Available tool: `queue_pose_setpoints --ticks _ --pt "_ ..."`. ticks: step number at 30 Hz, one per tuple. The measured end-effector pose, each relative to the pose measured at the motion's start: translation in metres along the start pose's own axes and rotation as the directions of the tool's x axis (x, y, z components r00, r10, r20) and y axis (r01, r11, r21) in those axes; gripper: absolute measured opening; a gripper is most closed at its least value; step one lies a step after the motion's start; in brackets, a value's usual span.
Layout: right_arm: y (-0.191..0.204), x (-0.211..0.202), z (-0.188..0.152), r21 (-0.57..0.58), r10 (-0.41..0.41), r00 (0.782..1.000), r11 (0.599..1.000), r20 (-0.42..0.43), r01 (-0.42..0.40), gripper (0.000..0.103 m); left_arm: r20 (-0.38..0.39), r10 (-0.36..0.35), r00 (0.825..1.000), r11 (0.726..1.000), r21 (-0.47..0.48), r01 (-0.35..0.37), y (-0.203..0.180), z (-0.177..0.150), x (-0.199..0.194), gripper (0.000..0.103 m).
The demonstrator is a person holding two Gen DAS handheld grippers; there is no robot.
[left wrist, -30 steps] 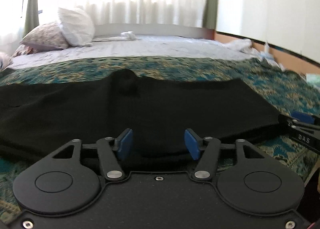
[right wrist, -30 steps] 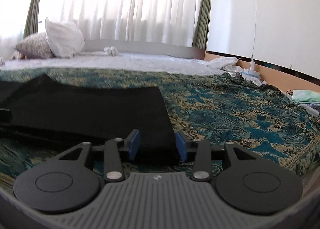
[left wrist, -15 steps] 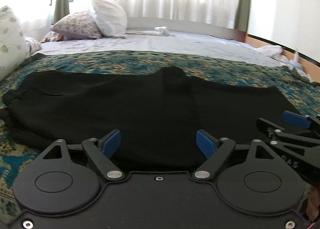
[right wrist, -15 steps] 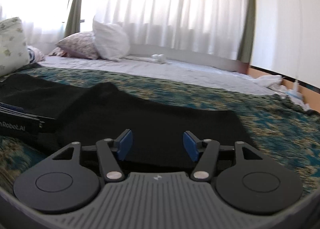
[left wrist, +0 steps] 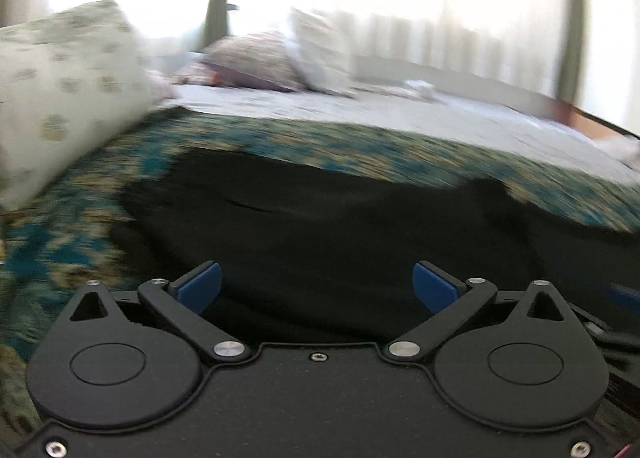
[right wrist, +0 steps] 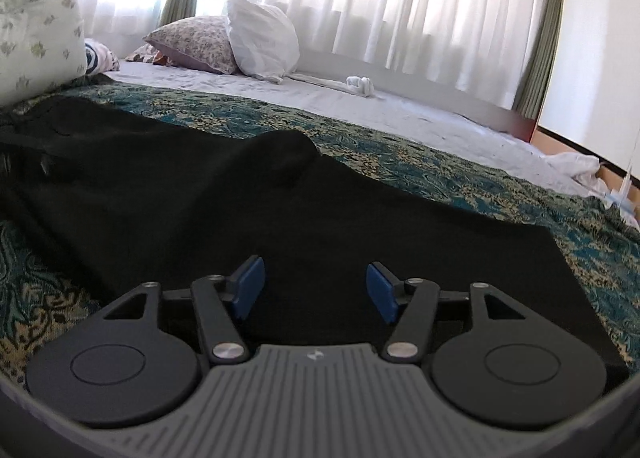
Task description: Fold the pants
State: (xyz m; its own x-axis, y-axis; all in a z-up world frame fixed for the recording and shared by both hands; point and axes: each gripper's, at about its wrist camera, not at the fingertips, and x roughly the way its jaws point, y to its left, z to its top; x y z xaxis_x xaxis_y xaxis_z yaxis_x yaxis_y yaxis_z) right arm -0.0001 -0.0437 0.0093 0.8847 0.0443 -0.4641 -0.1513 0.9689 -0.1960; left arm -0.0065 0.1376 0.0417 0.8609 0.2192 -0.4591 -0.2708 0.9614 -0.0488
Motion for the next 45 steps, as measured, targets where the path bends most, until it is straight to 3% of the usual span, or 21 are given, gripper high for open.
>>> queue_pose_setpoints --ticks 4,8,11,14,16,23,30,32,33,34,35,37,39,42,45 --pt "-0.003 0.0 -0.002 0.017 0.009 1.0 1.0 0.006 -0.009 0.072 0.017 0.154 0.988 0.987 -0.047 -0.153 0.032 0.009 0.011 0.103" --pt "-0.005 0.0 -0.002 0.025 0.015 1.0 1.0 0.011 -0.016 0.072 0.001 0.195 0.981 0.971 -0.139 -0.193 0.06 0.018 0.024 0.103" --pt "-0.006 0.001 -0.002 0.03 0.018 1.0 0.999 0.015 -0.018 0.072 -0.053 0.179 0.982 0.95 -0.25 -0.186 0.083 0.021 0.036 0.103" --pt "-0.007 0.001 -0.003 0.033 0.02 1.0 0.999 0.02 -0.02 0.072 -0.132 0.126 0.983 0.909 -0.38 -0.168 0.103 0.022 0.056 0.103" --pt "-0.007 0.0 -0.004 0.033 0.019 1.0 0.999 0.022 -0.02 0.072 -0.131 0.103 0.986 0.884 -0.443 -0.151 0.112 0.02 0.066 0.103" --pt "-0.011 0.001 -0.006 0.054 0.036 0.999 0.998 0.026 -0.037 0.072 -0.1 0.093 0.991 0.868 -0.479 -0.13 0.119 0.023 0.088 0.103" --pt "-0.017 0.003 -0.007 0.085 0.061 0.998 0.994 0.028 -0.063 0.072 -0.088 0.098 0.991 0.874 -0.469 -0.128 0.115 0.024 0.092 0.102" --pt "-0.02 0.004 -0.007 0.101 0.072 0.997 0.992 0.027 -0.074 0.073 -0.081 0.096 0.992 0.872 -0.475 -0.123 0.115 0.024 0.09 0.093" --pt "-0.021 0.004 -0.007 0.109 0.077 0.997 0.991 0.027 -0.08 0.073 -0.076 0.102 0.992 0.867 -0.482 -0.126 0.116 0.024 0.089 0.075" --pt "-0.022 0.005 -0.007 0.119 0.083 0.996 0.989 0.027 -0.085 0.073 -0.07 0.111 0.991 0.862 -0.489 -0.131 0.117 0.024 0.088 0.045" --pt "-0.024 0.004 -0.007 0.131 0.088 0.996 0.987 0.029 -0.092 0.074 -0.072 0.116 0.991 0.859 -0.493 -0.136 0.119 0.025 0.088 0.033" --pt "-0.029 0.004 -0.008 0.162 0.106 0.994 0.981 0.034 -0.11 0.08 -0.061 0.101 0.993 0.86 -0.497 -0.117 0.118 0.03 0.084 0.02" --pt "-0.04 0.004 -0.007 0.21 0.161 0.986 0.964 0.034 -0.164 0.089 -0.021 0.108 0.994 0.891 -0.441 -0.107 0.106 0.04 0.073 0.011" --pt "-0.071 -0.003 -0.002 0.326 0.265 0.961 0.904 0.076 -0.275 0.092 0.092 0.052 0.994 0.956 -0.293 -0.023 0.064 0.064 0.049 0.01" --pt "-0.106 -0.018 0.001 0.396 0.21 0.972 0.887 0.109 -0.237 0.093 0.174 -0.051 0.983 0.983 -0.166 0.08 0.007 0.086 0.027 0.01"
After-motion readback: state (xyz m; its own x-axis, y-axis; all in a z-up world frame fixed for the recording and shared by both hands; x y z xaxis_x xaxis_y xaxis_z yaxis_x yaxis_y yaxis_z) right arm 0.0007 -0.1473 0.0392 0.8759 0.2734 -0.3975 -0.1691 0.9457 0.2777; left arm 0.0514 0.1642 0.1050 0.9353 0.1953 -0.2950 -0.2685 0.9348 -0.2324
